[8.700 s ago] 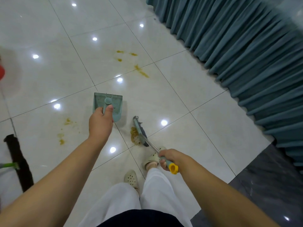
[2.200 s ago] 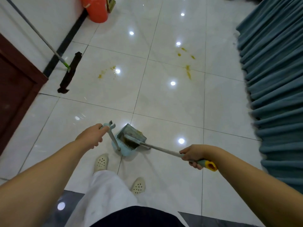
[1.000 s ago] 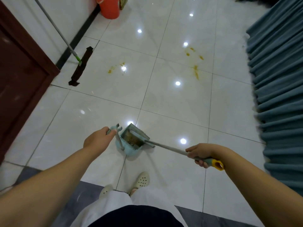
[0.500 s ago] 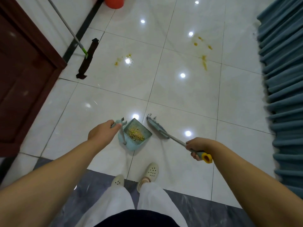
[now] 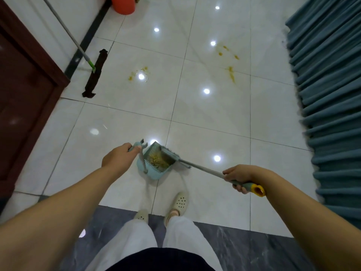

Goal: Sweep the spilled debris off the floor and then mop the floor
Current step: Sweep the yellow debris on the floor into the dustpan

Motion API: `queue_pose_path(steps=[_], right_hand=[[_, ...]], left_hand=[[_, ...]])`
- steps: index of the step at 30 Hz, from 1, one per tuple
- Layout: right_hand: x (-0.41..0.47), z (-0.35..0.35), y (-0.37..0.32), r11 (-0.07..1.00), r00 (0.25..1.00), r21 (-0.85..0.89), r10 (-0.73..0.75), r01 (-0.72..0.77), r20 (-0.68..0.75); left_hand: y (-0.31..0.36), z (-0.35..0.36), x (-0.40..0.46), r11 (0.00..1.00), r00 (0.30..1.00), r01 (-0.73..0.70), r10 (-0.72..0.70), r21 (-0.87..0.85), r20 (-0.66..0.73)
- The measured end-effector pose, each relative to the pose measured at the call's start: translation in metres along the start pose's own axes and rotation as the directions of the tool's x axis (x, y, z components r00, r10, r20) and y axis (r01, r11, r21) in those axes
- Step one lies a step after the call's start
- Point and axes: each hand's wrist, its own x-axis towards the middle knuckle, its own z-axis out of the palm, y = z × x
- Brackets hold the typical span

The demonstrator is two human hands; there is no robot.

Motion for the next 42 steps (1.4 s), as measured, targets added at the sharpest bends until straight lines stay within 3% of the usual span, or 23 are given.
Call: queue_pose_path(steps=[9,15,24,33,37,42], right_hand=[[0.022,0.033,-0.017,0.993,0.998,0.122,0.012,-0.005,-0.059],[0.019,0.075,-0.01,0.998,1.0,0.058,0.024,-0.025,0.014],[-0.018,0.061,0.018,0.999,0.998,-0.039,-0.011,0.013,0.06],[-0.003,0.069,0.005,0.995,0.998,0.102,0.004,0.003,-0.063],[0.01,0.095,-0.007,0.987,0.998,0.157,0.042,-0.035,-0.044],[0.007,0.131,-0.004,0.997,0.999,0.074,0.031,-0.033,0.021]], left_hand=[[-0.029,-0.014,-0.012,0.995,0.999,-0.018,0.022,0.095,-0.044],[-0.037,-0.01,-0.014,0.997,0.999,-0.034,0.033,0.063,0.016],[-0.047,-0.016,-0.019,0.999,0.998,-0.04,0.039,0.028,0.051],[-0.066,-0.028,-0.032,0.998,0.999,-0.012,0.01,0.054,0.037],[-0.082,-0.032,-0.036,0.996,1.0,-0.009,0.006,0.086,0.031],[-0.093,-0.032,-0.04,0.999,0.995,0.009,-0.013,0.046,0.102]])
